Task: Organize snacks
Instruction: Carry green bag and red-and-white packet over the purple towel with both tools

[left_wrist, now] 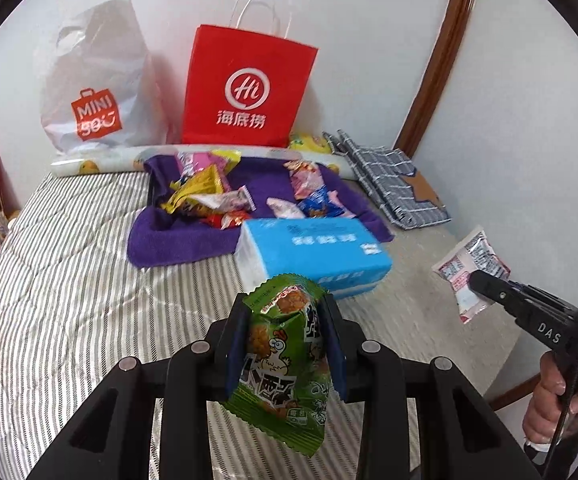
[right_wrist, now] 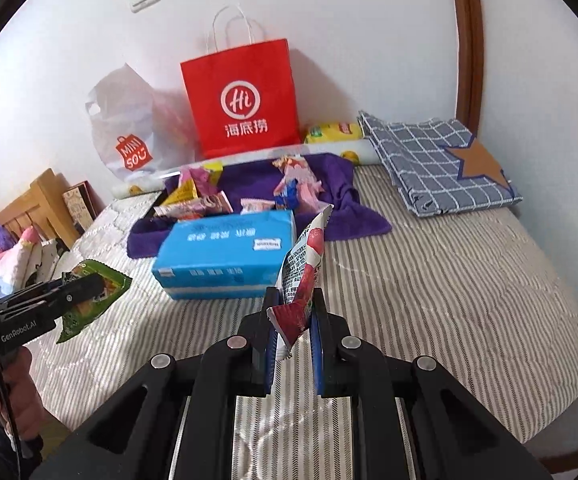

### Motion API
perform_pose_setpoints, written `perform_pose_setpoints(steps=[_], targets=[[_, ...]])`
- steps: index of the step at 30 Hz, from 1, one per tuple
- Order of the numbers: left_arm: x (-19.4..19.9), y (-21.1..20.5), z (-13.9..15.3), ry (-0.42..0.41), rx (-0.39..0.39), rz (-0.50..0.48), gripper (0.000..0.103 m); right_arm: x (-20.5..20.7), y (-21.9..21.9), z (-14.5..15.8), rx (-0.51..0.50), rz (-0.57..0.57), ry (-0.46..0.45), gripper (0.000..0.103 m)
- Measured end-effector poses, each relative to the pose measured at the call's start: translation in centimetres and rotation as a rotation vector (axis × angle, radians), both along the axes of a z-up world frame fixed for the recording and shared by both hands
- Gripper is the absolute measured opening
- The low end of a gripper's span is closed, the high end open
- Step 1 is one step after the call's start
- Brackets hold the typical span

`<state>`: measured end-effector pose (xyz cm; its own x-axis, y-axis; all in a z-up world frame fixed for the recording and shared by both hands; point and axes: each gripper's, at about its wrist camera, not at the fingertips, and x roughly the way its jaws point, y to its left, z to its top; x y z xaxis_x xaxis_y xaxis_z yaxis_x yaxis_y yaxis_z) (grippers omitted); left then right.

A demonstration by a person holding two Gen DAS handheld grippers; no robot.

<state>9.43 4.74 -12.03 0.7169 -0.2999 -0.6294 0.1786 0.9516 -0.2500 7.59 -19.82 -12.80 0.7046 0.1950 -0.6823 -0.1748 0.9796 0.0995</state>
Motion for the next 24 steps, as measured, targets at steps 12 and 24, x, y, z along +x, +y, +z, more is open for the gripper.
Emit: perform_pose_setpoints(steps=[12,24], targets=[[1.5,-0.3,4.3,-0.057,-0.029,-0.022,0.033,0.7,0.7,4.2,-0.003,0.001,-0.066,0.014],[4.6,0.3,7.9,-0.091,-0.035,-0.009,0.033,4.2,1.4,7.3,0.001,0.017,-0.113,0.014]])
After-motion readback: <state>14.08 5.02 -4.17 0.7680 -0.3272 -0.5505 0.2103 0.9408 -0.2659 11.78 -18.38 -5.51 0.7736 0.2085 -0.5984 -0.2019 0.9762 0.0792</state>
